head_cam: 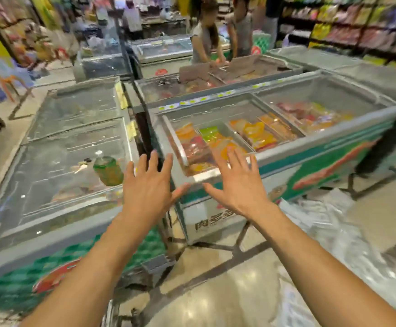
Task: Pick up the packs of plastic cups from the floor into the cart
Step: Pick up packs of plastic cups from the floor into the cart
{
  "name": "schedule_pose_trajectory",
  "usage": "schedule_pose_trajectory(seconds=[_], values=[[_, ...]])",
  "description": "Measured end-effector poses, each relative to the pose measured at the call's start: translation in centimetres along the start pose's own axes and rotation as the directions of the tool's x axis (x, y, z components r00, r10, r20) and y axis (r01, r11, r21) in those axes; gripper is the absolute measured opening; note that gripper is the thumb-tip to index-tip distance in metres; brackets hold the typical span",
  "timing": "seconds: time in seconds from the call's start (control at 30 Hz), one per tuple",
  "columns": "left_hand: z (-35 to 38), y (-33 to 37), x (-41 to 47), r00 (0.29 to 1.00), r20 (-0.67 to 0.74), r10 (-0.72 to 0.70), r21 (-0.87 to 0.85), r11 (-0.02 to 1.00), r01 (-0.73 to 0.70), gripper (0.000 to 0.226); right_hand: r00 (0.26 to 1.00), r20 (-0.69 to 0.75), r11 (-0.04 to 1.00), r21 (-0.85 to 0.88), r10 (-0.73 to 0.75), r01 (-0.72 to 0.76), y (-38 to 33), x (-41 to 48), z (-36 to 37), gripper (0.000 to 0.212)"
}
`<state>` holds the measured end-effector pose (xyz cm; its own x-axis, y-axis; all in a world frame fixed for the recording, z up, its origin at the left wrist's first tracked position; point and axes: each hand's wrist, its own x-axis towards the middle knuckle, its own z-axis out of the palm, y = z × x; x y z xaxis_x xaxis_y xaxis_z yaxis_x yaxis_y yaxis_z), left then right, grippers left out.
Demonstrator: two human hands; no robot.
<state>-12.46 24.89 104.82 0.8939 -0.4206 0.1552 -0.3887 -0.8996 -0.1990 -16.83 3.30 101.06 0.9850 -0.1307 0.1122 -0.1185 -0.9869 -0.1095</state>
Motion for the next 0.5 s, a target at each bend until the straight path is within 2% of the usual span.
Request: schedule_pose_trajectory(seconds=[0.27,0.4,0.5], values=[[1.9,23.0,5.5,0.961,-0.026,0.276,-0.114,0.954,-0.277,0.094,0.946,0.035,0.946,-0.006,0.323,-0.323,22.7,-8.3,0.9,0.111],[4.0,32.8,5.9,0.915,0.073,0.397,-0.164,0.910,-0.381,0.094,0.897,0.059,0.896,0.052,0.437,-0.440,30.9,-13.2,4.1,0.101],[7.3,38.8,6.7,0.880,0.064,0.470,-0.214,0.868,-0.448,0.087,0.847,0.075,0.844,0.071,0.527,-0.531,35.6,-15.9,7.3,0.096]])
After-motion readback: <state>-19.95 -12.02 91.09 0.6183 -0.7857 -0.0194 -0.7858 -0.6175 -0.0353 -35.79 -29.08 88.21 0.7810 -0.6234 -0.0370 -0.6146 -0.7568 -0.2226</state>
